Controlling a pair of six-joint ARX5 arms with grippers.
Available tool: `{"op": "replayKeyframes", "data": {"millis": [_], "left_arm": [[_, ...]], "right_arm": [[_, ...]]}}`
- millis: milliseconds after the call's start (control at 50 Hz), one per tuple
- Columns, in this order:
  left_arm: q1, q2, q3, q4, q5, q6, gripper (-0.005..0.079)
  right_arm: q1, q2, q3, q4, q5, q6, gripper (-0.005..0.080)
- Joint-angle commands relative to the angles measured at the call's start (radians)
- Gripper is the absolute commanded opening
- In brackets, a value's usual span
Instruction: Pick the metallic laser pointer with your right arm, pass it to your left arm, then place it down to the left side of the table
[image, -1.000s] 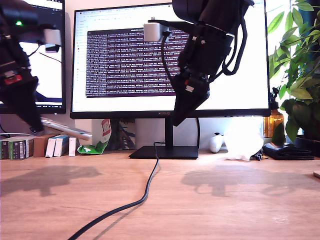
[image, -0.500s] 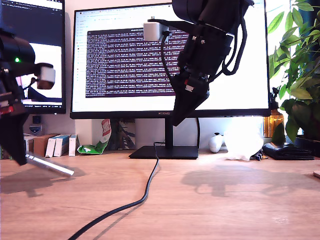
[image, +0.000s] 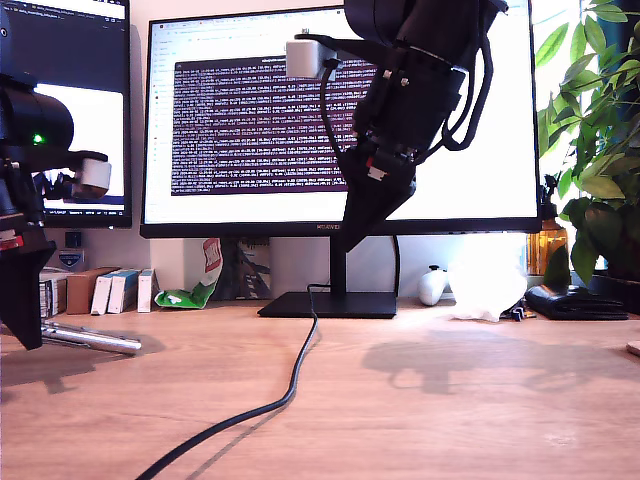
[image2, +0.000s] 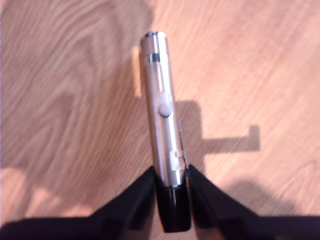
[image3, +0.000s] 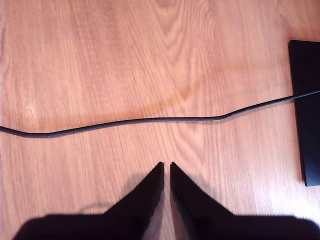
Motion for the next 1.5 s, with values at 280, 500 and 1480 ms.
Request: {"op": "replayKeyframes", "data": {"millis": [280, 500, 1480], "left_arm": [[-0.004, 0.009, 0.007, -0.046, 0.001, -0.034, 0.019], [-0.004, -0.072, 0.026, -0.061, -0.024, -0.033, -0.0019], [0.13, -0.398, -0.087, 0.131, 0.204, -0.372, -0.0018]], "right_arm": [[-0.01, 0.0, 0.012, -0.009, -0.003, 0.025, -0.001], [-0.071, -0.001, 0.012, -0.028, -0.003, 0.158, -0.001], [-0.444, -0.273, -0.072, 0.073, 0.057, 0.706, -0.001]]}}
